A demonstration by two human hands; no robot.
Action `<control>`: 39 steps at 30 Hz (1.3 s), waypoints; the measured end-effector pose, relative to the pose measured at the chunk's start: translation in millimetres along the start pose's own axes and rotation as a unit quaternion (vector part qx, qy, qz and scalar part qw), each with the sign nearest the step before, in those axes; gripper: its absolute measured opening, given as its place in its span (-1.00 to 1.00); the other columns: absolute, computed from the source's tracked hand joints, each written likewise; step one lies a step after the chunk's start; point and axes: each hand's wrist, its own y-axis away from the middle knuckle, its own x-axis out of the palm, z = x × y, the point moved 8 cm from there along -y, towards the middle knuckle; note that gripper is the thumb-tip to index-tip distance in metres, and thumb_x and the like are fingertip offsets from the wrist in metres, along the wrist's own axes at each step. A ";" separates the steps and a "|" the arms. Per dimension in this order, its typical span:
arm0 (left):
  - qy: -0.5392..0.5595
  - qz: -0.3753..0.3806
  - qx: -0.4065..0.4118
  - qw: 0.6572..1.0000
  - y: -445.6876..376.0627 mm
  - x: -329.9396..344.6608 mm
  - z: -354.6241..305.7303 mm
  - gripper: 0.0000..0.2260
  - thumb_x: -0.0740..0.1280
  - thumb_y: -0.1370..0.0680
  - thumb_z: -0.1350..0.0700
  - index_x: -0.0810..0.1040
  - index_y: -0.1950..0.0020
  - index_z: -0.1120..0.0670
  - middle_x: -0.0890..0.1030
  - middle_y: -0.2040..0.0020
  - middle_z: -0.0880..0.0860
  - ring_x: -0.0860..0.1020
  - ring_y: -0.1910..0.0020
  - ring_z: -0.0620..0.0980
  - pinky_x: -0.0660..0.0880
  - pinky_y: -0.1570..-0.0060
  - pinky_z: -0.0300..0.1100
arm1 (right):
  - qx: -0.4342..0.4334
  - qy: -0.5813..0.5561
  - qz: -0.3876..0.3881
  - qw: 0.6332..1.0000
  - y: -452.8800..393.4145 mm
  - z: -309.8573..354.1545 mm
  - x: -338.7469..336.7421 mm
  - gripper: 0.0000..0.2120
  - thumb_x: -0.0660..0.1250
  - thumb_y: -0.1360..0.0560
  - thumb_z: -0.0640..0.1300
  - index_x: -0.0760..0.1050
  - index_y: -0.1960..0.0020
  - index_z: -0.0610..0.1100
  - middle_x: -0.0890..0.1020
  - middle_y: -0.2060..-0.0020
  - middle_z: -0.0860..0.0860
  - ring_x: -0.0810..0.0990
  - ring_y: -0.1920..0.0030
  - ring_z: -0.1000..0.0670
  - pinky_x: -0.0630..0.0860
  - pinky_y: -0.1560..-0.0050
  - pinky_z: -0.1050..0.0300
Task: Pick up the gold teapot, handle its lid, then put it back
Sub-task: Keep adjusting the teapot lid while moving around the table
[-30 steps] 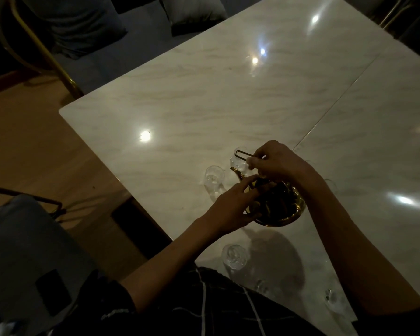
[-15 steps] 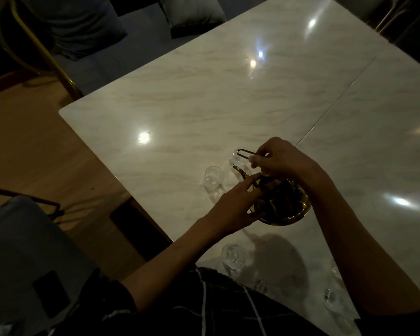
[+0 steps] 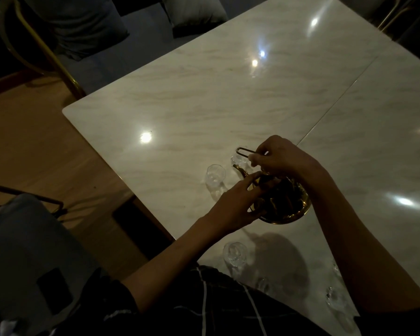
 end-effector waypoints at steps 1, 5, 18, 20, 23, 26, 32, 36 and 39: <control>0.000 0.000 -0.001 1.000 -0.1 -0.1 0.0 -0.30 0.47 -0.56 0.04 0.23 -0.63 -0.15 0.23 -0.62 0.06 0.48 -0.42 0.08 0.66 -0.08 0.03 | 0.000 0.000 0.001 1.000 0.2 -0.1 -0.2 -0.74 0.32 -0.56 -0.03 0.69 0.01 -0.19 0.59 0.33 0.01 0.67 0.14 -0.08 0.62 0.07 -0.04; -0.004 0.000 -0.001 1.000 -0.7 -0.4 -0.7 -0.31 0.46 -0.56 0.03 0.23 -0.63 -0.14 0.21 -0.63 0.05 0.48 -0.42 0.08 0.66 -0.06 0.04 | -0.002 0.002 -0.001 1.000 -0.3 0.5 -1.3 -0.73 0.32 -0.56 -0.03 0.70 0.00 -0.20 0.61 0.32 -0.02 0.67 0.17 -0.06 0.61 0.09 -0.03; -0.009 -0.002 -0.002 1.000 -2.9 0.6 -0.9 -0.29 0.47 -0.56 0.01 0.22 -0.64 -0.16 0.20 -0.64 0.04 0.42 -0.48 0.08 0.65 -0.12 0.03 | -0.002 0.001 -0.010 1.000 -1.1 -2.2 -6.4 -0.72 0.32 -0.57 -0.02 0.70 0.00 -0.21 0.61 0.26 -0.04 0.66 0.11 -0.07 0.59 0.05 0.01; -0.006 -0.002 0.000 1.000 -3.3 1.3 -1.8 -0.29 0.47 -0.56 0.01 0.22 -0.64 -0.16 0.21 -0.64 0.04 0.44 -0.47 0.08 0.65 -0.11 0.03 | 0.002 -0.002 -0.005 1.000 -1.2 -3.5 -6.0 -0.73 0.33 -0.57 -0.02 0.69 0.00 -0.20 0.61 0.24 -0.05 0.65 0.11 -0.06 0.60 0.04 -0.03; 0.000 0.001 -0.002 1.000 -4.0 2.9 -2.1 -0.29 0.47 -0.56 0.02 0.22 -0.64 -0.16 0.21 -0.64 0.04 0.45 -0.46 0.09 0.65 -0.11 0.05 | 0.004 -0.005 -0.001 1.000 -1.9 -5.1 -5.4 -0.73 0.33 -0.56 -0.02 0.69 0.00 -0.20 0.66 0.16 -0.10 0.65 0.11 -0.06 0.63 0.00 -0.06; -0.001 0.005 -0.004 1.000 -4.5 4.1 -1.8 -0.29 0.48 -0.56 0.02 0.22 -0.63 -0.16 0.21 -0.64 0.05 0.45 -0.46 0.10 0.65 -0.11 0.06 | 0.006 -0.011 -0.001 1.000 -0.6 -6.6 -6.0 -0.73 0.33 -0.57 -0.02 0.69 0.00 -0.21 0.64 0.22 -0.07 0.66 0.11 -0.06 0.61 0.03 -0.02; 0.010 -0.003 -0.003 1.000 -5.8 2.8 -2.8 -0.29 0.49 -0.55 0.03 0.24 -0.63 -0.16 0.21 -0.63 0.05 0.50 -0.40 0.09 0.66 -0.10 0.03 | 0.007 -0.010 -0.002 1.000 -1.2 -6.5 -6.9 -0.72 0.32 -0.57 -0.01 0.69 0.01 -0.20 0.64 0.22 -0.08 0.64 0.15 -0.04 0.58 0.09 0.04; 0.007 0.000 -0.004 1.000 -7.6 4.6 -2.1 -0.29 0.49 -0.55 0.03 0.23 -0.63 -0.16 0.20 -0.64 0.05 0.48 -0.43 0.10 0.65 -0.11 0.04 | 0.006 -0.007 -0.003 1.000 -0.8 -7.0 -8.7 -0.71 0.32 -0.57 -0.02 0.69 -0.01 -0.22 0.60 0.32 -0.01 0.64 0.17 -0.04 0.59 0.10 0.04; 0.009 0.001 -0.005 1.000 -8.7 5.3 -2.3 -0.30 0.48 -0.55 0.03 0.25 -0.63 -0.14 0.22 -0.63 0.06 0.49 -0.42 0.10 0.66 -0.09 0.04 | 0.005 -0.011 -0.002 1.000 -2.0 -8.0 -9.5 -0.72 0.33 -0.57 -0.03 0.69 -0.02 -0.23 0.57 0.35 0.03 0.60 0.24 0.02 0.56 0.18 0.14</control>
